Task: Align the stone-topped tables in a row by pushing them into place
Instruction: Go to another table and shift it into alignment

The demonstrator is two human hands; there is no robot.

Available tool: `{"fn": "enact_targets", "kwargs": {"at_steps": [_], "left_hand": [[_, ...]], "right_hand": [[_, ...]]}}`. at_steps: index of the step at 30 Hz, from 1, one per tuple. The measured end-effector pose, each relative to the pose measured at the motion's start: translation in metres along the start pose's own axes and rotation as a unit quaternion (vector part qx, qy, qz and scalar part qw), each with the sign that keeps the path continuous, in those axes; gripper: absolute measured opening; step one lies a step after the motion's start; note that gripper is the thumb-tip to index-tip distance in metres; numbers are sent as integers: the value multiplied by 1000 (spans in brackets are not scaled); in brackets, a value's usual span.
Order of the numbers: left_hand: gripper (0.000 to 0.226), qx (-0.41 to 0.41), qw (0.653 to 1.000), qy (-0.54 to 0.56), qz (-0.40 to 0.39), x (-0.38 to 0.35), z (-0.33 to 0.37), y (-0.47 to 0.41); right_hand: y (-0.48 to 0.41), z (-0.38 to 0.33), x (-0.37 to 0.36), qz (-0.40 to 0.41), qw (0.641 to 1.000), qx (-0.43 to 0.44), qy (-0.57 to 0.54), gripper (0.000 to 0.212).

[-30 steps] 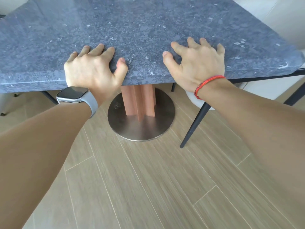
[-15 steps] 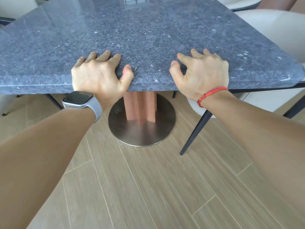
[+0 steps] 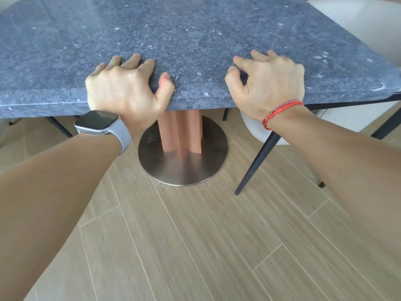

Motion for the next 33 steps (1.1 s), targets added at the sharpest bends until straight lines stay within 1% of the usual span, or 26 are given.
{"fn": "enact_targets", "kwargs": {"at_steps": [4,12,18,24,27,31,33], "left_hand": [[49,-6,1000,-1,-2,-1,-2,1],[54,0,1000,14,-7,2,1,1],[58,11,999,21,-32,4,1,1],[55,20,999,16,-27,1,1,1],[59,26,998,17,-56,4,0,0],[71,6,994,41,-103,14,-3,-2],[72,9,993,50,-104,21,-16,2]], "right_hand": [[0,-4,0,-10,1000,-6,-2,57],[2,-4,1,5,1000,-5,8,55],[3,-5,2,1,1000,-5,-6,54],[3,-4,-2,31,999,-10,-20,54],[4,-4,-1,21,999,-16,-33,51],[4,-5,4,-2,999,-22,-49,49],[5,-6,6,-7,998,-24,-53,50]]}}
Point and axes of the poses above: each hand's wrist, its own y-axis away from the middle knuckle, its own x-axis out of the back of the hand, z = x × y, the point moved 1 cm from there along -y, towards the middle knuckle
